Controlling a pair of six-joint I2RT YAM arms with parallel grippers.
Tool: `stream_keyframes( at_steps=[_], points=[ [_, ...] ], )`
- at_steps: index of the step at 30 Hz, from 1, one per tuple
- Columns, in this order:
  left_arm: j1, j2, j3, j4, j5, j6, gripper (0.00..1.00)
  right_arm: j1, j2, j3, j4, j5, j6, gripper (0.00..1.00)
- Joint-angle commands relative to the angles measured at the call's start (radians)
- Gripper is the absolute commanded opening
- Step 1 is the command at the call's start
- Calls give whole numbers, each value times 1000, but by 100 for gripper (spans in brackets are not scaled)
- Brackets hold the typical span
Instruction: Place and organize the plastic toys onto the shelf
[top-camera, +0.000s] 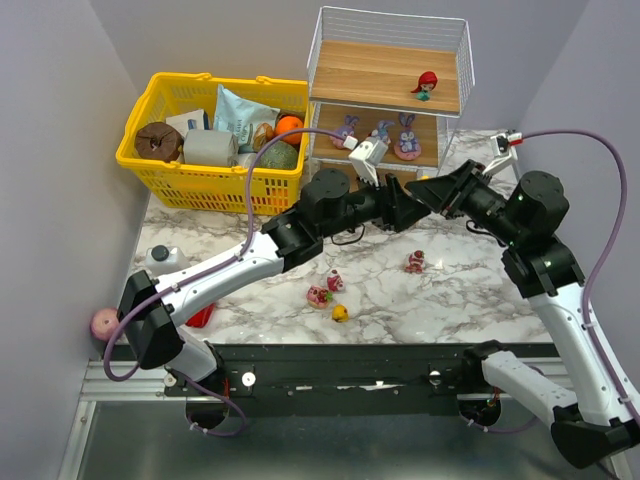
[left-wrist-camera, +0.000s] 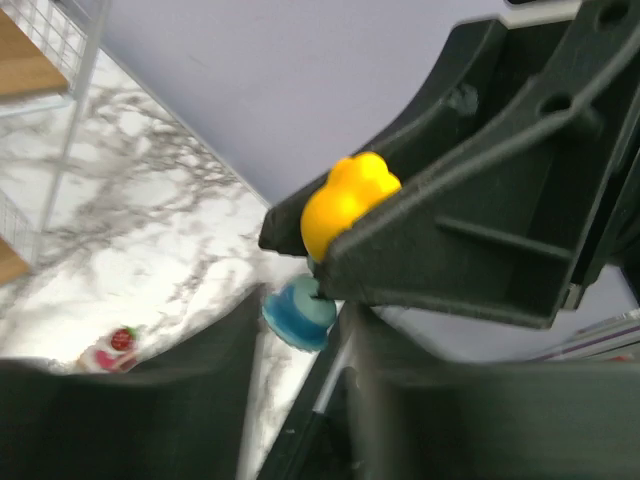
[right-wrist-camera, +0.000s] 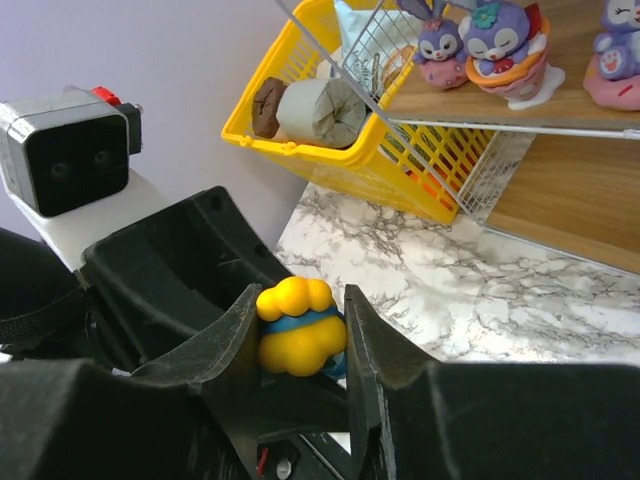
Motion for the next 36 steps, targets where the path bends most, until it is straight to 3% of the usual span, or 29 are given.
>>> stream_keyframes(
  at_steps=[1, 3, 6, 12, 16, 27, 36],
  points=[
    [-5, -36, 20, -46, -48, 50, 75, 30, 61, 89, -4, 72, -60, 2],
    [-5, -73, 6, -92, -85, 86, 88, 43, 91, 158, -34, 114, -87, 1],
    [1, -144, -24, -145, -174, 150, 99, 83, 168, 279, -76, 192, -144, 1],
    [28, -294, -81, -364, -432, 224, 99, 172, 369, 512, -137, 393, -267, 1],
    [74, -358, -103, -479, -523, 227, 99, 214, 501, 695, -151, 521, -340, 1],
    [203, -472, -193, -556, -520, 204, 99, 251, 789, 1015, -150, 727, -529, 1],
    [239, -464, -201, -570, -501, 202, 99, 253, 892, 1096, -188, 761, -557, 2]
  ],
)
